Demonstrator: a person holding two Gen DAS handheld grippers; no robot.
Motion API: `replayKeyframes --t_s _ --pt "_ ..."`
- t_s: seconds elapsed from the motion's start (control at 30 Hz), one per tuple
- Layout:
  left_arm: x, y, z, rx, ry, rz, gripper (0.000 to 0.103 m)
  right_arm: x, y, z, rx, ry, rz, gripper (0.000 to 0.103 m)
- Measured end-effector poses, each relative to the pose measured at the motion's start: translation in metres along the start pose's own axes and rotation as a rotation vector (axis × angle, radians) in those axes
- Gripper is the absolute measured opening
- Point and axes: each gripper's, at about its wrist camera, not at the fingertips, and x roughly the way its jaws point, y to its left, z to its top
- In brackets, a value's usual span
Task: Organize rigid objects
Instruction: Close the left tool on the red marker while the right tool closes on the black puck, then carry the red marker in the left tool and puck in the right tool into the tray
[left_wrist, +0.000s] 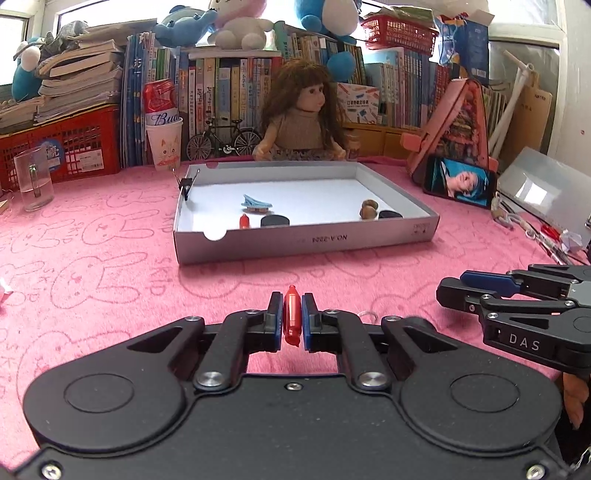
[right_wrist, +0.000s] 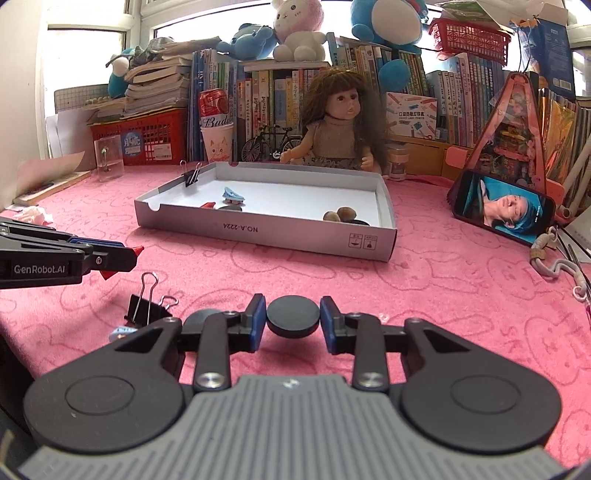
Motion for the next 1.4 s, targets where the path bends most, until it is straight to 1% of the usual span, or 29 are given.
replayKeyframes --t_s 0.33,0.67,0.97,1.2,1.4 --pt "0.012 0.007 0.023 -0.039 -0.008 -0.022 0.01 0.011 -0.011 0.015 0.043 -0.008 -0.033 0.037" --pt "0.025 0.01 0.048 -0.065 -0.017 -0.048 0.01 0.023 -0.024 0.038 0.073 -0.02 -0.064 0.036" --pt "0.043 0.01 0.075 -0.054 -0.048 -0.046 0.01 0.037 -0.033 0.059 0.098 -0.039 -0.063 0.036" --pt "0.065 0.013 0.095 -0.051 -0.051 -0.044 0.01 0.051 -0.036 0.072 0.107 -0.04 -0.049 0.037" --pt "0.085 0.02 0.108 -0.074 -0.043 -0.051 0.01 0.07 -0.046 0.086 0.158 -0.023 -0.022 0.036"
